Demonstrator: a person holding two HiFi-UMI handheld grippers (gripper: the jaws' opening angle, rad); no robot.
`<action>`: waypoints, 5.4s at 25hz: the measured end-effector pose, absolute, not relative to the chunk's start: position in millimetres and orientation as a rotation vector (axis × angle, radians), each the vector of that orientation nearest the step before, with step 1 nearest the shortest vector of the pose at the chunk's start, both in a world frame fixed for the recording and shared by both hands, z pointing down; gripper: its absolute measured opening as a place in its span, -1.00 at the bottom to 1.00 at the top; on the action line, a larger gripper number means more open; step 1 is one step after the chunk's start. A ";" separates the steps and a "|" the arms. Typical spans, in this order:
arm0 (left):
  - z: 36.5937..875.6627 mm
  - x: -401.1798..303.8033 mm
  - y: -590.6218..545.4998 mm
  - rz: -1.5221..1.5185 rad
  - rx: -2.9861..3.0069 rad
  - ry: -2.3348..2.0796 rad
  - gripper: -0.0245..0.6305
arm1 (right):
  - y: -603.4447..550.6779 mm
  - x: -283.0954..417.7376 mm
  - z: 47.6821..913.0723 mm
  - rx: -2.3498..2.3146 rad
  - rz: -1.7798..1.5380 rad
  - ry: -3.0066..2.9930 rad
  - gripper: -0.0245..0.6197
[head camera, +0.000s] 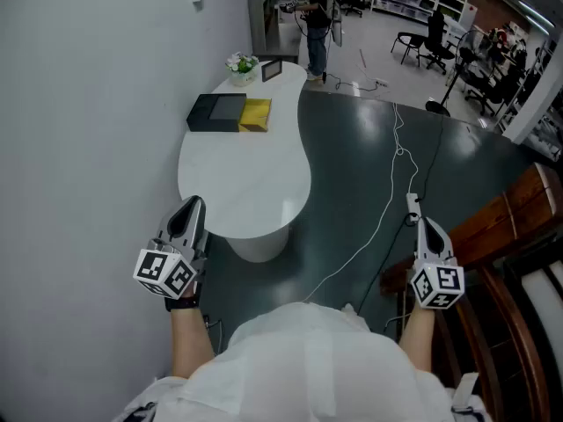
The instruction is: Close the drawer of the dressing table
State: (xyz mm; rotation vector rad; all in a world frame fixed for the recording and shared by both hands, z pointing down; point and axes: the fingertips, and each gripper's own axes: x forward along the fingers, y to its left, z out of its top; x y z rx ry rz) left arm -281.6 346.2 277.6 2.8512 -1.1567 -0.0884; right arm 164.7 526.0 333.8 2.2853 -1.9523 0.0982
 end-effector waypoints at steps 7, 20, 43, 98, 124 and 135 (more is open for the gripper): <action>278.0 -280.6 347.0 -0.093 2.849 -1.169 -0.82 | 511.9 162.9 329.4 2.255 0.071 -1.982 -0.90; 283.0 -274.2 343.4 -0.075 2.849 -1.129 -0.82 | 508.4 155.9 330.4 2.229 0.061 -2.057 -0.90; 304.9 -275.5 332.5 -0.061 2.803 -1.105 -0.82 | 486.7 146.5 341.8 2.130 0.076 -2.037 -0.90; 315.4 114.4 -0.1 -0.106 2.897 -0.899 -0.82 | 167.6 467.4 346.9 2.173 0.117 -2.092 -0.90; 355.1 -60.7 -116.4 -0.201 2.415 -1.737 -0.82 | -229.3 296.5 378.2 1.229 0.033 -2.596 -0.90; 362.9 -100.1 -112.9 -0.152 2.051 -2.209 -0.82 | -332.3 116.5 404.8 0.360 -0.087 -2.804 -0.90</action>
